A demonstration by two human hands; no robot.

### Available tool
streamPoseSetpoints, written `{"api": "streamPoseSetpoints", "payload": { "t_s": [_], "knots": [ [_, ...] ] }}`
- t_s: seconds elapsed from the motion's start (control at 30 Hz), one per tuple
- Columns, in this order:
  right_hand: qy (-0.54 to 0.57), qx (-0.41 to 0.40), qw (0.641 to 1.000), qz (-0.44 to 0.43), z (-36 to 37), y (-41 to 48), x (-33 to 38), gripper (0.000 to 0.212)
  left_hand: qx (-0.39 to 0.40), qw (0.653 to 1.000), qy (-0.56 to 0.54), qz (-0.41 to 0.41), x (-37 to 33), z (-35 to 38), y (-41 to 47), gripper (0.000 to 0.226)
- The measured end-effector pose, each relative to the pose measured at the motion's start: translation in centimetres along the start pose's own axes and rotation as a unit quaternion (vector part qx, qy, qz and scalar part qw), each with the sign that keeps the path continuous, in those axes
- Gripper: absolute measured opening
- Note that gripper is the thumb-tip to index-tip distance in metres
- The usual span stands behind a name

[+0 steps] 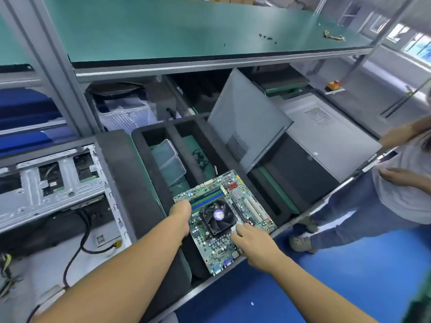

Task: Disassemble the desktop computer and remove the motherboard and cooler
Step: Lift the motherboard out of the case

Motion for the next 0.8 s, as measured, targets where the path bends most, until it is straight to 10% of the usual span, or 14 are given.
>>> {"api": "streamPoseSetpoints", "payload": {
  "t_s": [0.37, 0.5, 0.7, 0.8],
  "knots": [
    [0.014, -0.002, 0.999, 0.042, 1.0, 1.2, 1.4, 0.027, 0.041, 0.995, 0.074, 0.061, -1.4, -2.5, -2.5, 0.053],
    [0.005, 0.024, 0.998, 0.053, 0.7, 1.2, 2.4, 0.028, 0.054, 0.966, 0.165, 0.190, -0.9, -4.1, -3.0, 0.019],
    [0.010, 0.073, 0.992, 0.105, -1.7, 2.5, 4.0, 0.025, 0.019, 0.786, 0.410, 0.462, -1.7, -7.0, -4.8, 0.047],
    [0.002, 0.083, 0.982, 0.171, -3.4, 3.7, 5.4, 0.012, -0.004, 0.751, 0.387, 0.535, -2.5, -9.6, -6.0, 0.038]
  ]
}}
Point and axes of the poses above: each hand's wrist, its own y-axis towards the middle knuckle, its own z-axis out of the palm, x = y × z, the point moved 3 cm from there along y, towards the middle knuckle, and after that the axes turned 9 degrees about -x, right-handed, at the moved point
